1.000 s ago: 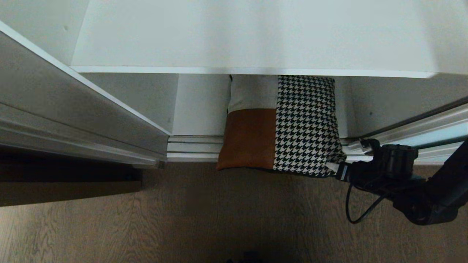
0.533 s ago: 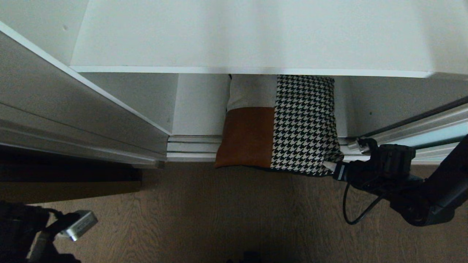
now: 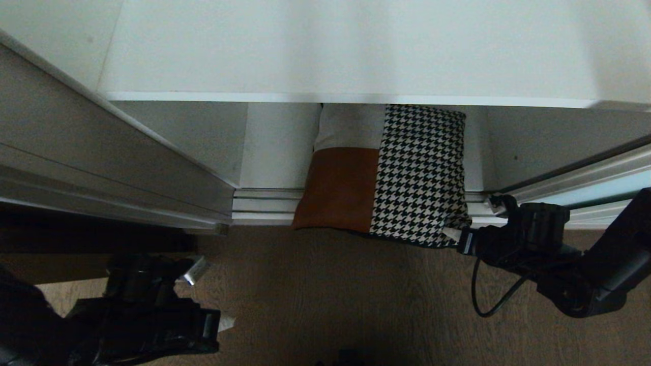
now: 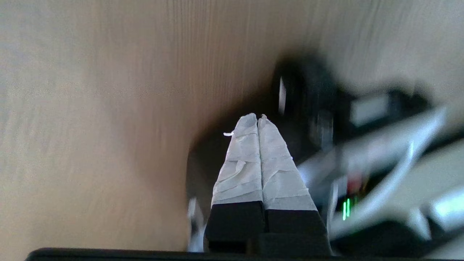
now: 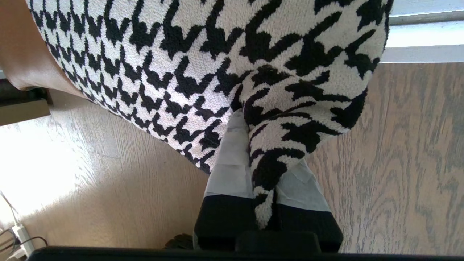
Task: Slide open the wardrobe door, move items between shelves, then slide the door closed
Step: Place the pillow on the higher shelf
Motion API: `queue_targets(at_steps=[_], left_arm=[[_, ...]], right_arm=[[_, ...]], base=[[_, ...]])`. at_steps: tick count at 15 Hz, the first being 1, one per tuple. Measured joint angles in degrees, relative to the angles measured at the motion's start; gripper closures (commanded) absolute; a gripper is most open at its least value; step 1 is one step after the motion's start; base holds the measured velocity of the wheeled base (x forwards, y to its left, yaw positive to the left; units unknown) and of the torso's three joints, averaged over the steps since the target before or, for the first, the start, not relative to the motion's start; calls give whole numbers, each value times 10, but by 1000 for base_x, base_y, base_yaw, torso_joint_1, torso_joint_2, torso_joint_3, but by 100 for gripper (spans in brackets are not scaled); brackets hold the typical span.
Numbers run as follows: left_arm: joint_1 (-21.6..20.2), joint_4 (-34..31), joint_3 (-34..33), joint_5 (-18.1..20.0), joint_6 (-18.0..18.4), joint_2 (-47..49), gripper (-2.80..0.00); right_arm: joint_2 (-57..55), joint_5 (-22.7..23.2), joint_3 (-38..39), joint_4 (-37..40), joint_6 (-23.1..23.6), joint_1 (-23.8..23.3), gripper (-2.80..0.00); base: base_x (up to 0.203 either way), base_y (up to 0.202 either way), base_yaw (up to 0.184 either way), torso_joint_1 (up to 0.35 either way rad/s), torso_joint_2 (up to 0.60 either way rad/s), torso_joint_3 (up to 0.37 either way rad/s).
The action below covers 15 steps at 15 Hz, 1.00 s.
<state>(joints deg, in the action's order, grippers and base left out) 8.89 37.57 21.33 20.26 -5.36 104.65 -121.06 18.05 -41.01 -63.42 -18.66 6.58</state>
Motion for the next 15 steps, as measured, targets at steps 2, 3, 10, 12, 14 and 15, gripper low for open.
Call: queue_targets(at_steps=[2, 3, 10, 12, 14, 15], left_arm=[[21, 99, 21, -17, -46, 59, 0], [28, 126, 40, -21, -63, 81, 0], [47, 191, 183, -39, -79, 220, 0], [52, 196, 219, -54, -81, 247, -280], [54, 195, 255, -61, -99, 264, -280], [55, 195, 271, -61, -108, 268, -280]], right_arm=[[0, 0, 0, 0, 0, 0, 0], [0, 0, 4, 0, 0, -1, 0], [-4, 7, 24, -2, 1, -26, 0], [-6, 9, 27, 2, 1, -27, 0], [-9, 9, 27, 3, 1, -18, 0], [-10, 9, 27, 3, 1, -13, 0]], base=[[0, 0, 0, 0, 0, 0], [0, 0, 0, 0, 0, 0], [0, 0, 0, 0, 0, 0], [0, 0, 0, 0, 0, 0], [0, 0, 0, 0, 0, 0], [0, 0, 0, 0, 0, 0]])
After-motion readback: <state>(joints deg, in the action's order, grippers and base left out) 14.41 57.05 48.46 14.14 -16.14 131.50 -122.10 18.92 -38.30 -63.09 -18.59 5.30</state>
